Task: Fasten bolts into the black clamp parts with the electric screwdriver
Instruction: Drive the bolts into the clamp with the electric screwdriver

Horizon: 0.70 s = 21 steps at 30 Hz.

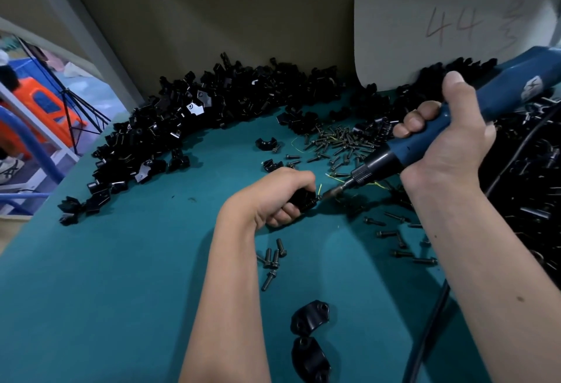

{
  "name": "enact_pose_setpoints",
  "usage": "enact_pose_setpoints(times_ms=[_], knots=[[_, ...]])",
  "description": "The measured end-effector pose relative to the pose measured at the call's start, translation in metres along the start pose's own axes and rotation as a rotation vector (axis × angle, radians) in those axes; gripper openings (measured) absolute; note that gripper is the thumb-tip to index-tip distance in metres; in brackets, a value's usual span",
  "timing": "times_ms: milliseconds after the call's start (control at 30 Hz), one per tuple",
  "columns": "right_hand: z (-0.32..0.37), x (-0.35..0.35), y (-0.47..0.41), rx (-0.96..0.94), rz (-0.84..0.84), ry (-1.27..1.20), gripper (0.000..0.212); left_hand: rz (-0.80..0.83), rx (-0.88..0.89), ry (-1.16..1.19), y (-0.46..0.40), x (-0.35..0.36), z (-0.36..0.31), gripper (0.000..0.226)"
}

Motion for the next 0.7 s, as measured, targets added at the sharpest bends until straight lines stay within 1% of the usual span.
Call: enact_pose_setpoints(times_ms=[333,700], knots=[[-0.001,0.003,-0.001,0.034,0.021,-0.066,0.023,0.042,0.008,0.04,-0.004,0.004,0.002,0.024],[0.003,0.011,0.001,0.018,0.05,-0.041,0.023,0.068,0.044,0.09,-0.008,0.006,0.003,0.025]])
Point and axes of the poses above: each hand's wrist, its own y-axis away from the middle knuckle, its own x-axis out of the palm, z = x × y, the point moved 9 cm from there along -y, towards the middle knuckle, and after that the axes turned 14 degrees about z, right-handed, at the moved point
